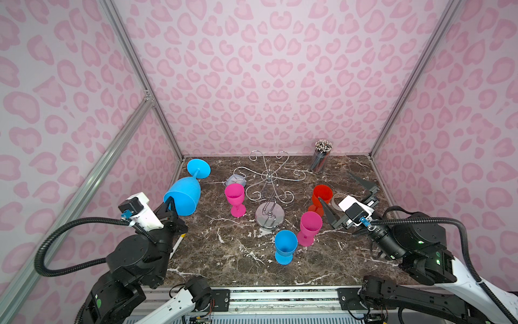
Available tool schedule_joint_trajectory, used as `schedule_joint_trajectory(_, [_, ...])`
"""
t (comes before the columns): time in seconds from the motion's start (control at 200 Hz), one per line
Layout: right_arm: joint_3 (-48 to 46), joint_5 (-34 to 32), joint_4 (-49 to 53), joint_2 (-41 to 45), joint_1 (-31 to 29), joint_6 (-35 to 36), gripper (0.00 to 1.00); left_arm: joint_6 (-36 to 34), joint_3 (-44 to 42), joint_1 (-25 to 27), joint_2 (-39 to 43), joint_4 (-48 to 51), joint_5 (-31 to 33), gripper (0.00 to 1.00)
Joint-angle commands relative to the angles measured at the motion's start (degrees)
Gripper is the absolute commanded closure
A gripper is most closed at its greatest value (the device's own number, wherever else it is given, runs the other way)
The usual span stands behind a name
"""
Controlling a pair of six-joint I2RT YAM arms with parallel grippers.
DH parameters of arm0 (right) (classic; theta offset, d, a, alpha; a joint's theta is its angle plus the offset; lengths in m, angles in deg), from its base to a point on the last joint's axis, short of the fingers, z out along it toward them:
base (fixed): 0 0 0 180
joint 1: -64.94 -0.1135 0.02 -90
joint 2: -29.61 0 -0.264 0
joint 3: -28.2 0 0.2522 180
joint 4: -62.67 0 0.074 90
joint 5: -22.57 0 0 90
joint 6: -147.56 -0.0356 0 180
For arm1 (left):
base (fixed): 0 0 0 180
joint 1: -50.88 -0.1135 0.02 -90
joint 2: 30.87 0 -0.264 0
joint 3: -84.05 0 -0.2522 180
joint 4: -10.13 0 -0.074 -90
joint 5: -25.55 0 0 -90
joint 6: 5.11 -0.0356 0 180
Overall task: Take the wine glass off the wine glass rack
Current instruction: 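Carry the blue glass with the left gripper toward the robot and lower it, then set the blue glass upright beside the other blue glass and open the left gripper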
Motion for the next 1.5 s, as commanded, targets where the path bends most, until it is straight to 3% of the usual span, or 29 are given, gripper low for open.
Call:
schedule_joint_trajectory(0.0, [0.0,-1.5,-2.0,0.3,-0.1,-0.6,0.01,5.1,-1.3,-0.1,-1.7,9.8,3.5,0.96])
schedule_joint_trajectory(0.255, [-0.2,-1.9,-1.7,1.0,0.0,-1.2,0.01,13.6,-1.5,-0.1,-10.7,22.0,-1.4,0.96])
schedule_joint_trajectory(0.7, [-1.0,-2.1,-0.1,3.4,0.0,-3.2,0.01,15.7,-8.1,-1.8,-20.1,17.2,-27.7,0.97])
schedule_joint_trajectory(0.97, [-1.6,-2.2,0.8,4.5,0.0,-4.1,0.01,13.4,-7.0,-2.3,-28.3,16.9,-38.3,0.97])
schedule_joint_trajectory(1.24, [-1.9,-2.6,1.9,5.5,0.0,-5.1,0.01,11.2,-5.4,-2.4,-33.1,18.9,-41.6,0.97])
schedule_joint_trajectory(1.495, [-1.9,-2.6,3.3,5.3,0.0,-5.8,0.01,8.9,-3.0,-2.5,-36.3,22.9,-40.8,0.97])
